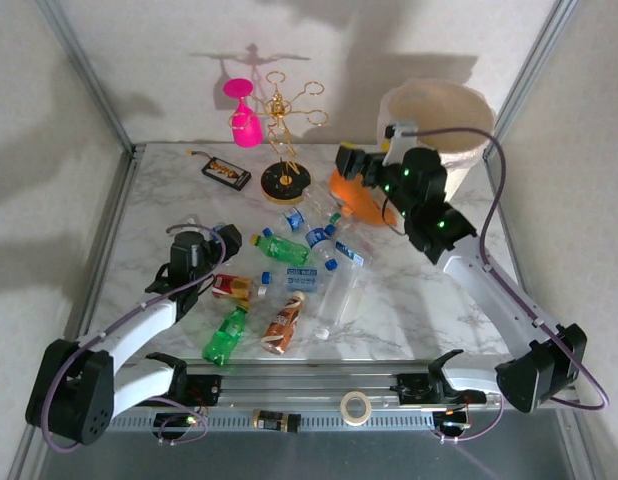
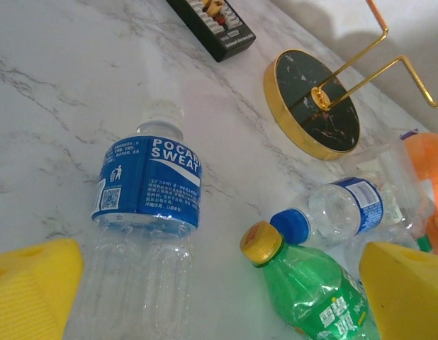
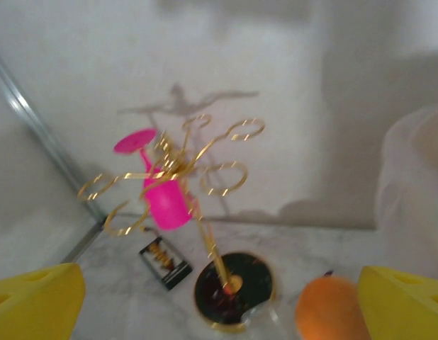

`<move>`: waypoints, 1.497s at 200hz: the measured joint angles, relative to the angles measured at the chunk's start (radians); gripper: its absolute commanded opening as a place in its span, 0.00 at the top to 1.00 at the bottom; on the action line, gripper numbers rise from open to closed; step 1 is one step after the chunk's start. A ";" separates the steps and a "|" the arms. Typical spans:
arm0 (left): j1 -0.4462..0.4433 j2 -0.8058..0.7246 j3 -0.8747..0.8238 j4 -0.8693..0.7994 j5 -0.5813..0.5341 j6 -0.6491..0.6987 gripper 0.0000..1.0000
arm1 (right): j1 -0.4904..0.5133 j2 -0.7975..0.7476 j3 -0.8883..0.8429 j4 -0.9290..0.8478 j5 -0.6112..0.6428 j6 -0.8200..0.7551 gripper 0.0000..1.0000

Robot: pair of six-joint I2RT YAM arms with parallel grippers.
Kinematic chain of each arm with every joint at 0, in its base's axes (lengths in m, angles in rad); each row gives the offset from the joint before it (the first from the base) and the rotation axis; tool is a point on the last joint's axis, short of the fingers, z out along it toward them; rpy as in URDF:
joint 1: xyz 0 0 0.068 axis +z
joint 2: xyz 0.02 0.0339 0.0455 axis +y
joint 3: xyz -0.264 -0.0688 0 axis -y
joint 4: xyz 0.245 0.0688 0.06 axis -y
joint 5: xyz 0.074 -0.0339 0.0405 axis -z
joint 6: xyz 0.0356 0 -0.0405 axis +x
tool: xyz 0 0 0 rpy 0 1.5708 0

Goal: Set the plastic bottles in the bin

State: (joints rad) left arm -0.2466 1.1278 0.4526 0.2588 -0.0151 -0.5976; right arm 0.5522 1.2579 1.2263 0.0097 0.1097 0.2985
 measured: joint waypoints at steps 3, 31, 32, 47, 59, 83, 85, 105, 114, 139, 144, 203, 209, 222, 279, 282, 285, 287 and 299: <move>0.000 0.007 0.004 0.001 0.000 0.000 0.00 | 0.009 -0.006 -0.018 0.003 0.000 0.007 0.01; 0.005 0.089 0.038 -0.004 0.000 0.015 0.01 | 0.069 -0.037 -0.153 0.033 0.003 0.081 0.01; 0.005 0.091 0.039 -0.004 0.000 0.016 0.01 | 0.070 -0.037 -0.156 0.033 0.003 0.083 0.01; 0.006 0.129 0.055 -0.018 -0.003 0.028 0.02 | 0.103 -0.043 -0.220 0.055 0.008 0.118 0.01; 0.006 0.151 0.065 -0.027 -0.007 0.037 0.02 | 0.126 -0.043 -0.261 0.063 0.014 0.143 0.01; 0.006 0.175 0.068 -0.034 -0.012 0.048 0.02 | 0.180 -0.040 -0.320 0.080 0.028 0.190 0.01; 0.006 0.177 0.068 -0.034 -0.012 0.049 0.02 | 0.182 -0.039 -0.322 0.080 0.029 0.192 0.01; 0.006 0.201 0.068 -0.035 -0.015 0.049 0.04 | 0.214 -0.025 -0.345 0.094 0.034 0.217 0.01; 0.006 0.217 0.068 -0.036 -0.016 0.049 0.05 | 0.223 -0.014 -0.351 0.101 0.041 0.227 0.01; 0.006 0.261 0.068 -0.042 -0.016 0.049 0.07 | 0.229 0.019 -0.352 0.114 0.055 0.245 0.01; 0.006 0.266 0.068 -0.044 -0.016 0.049 0.07 | 0.229 0.024 -0.352 0.116 0.056 0.245 0.01; 0.006 0.314 0.068 -0.047 -0.023 0.053 0.15 | 0.230 0.038 -0.352 0.130 0.075 0.246 0.01; 0.006 0.321 0.068 -0.047 -0.023 0.054 0.17 | 0.229 0.039 -0.352 0.131 0.075 0.246 0.01; 0.006 0.335 0.068 -0.047 -0.023 0.056 0.20 | 0.229 0.042 -0.352 0.132 0.078 0.246 0.01; 0.006 0.365 0.068 -0.040 -0.028 0.070 0.41 | 0.229 0.042 -0.352 0.132 0.086 0.249 0.01; 0.006 0.365 0.068 -0.039 -0.029 0.070 0.42 | 0.229 0.042 -0.352 0.132 0.087 0.249 0.01; 0.006 0.365 0.068 -0.039 -0.030 0.072 0.43 | 0.229 0.042 -0.352 0.132 0.088 0.249 0.01; 0.006 0.365 0.068 -0.039 -0.031 0.070 0.43 | 0.229 0.042 -0.352 0.132 0.089 0.249 0.01; 0.006 0.364 0.068 -0.039 -0.034 0.074 0.48 | 0.229 0.042 -0.352 0.132 0.092 0.249 0.01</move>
State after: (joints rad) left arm -0.2401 1.4921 0.5201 0.2203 -0.0486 -0.5236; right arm 0.7815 1.2999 0.8738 0.1417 0.2016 0.5472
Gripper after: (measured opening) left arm 0.608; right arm 0.987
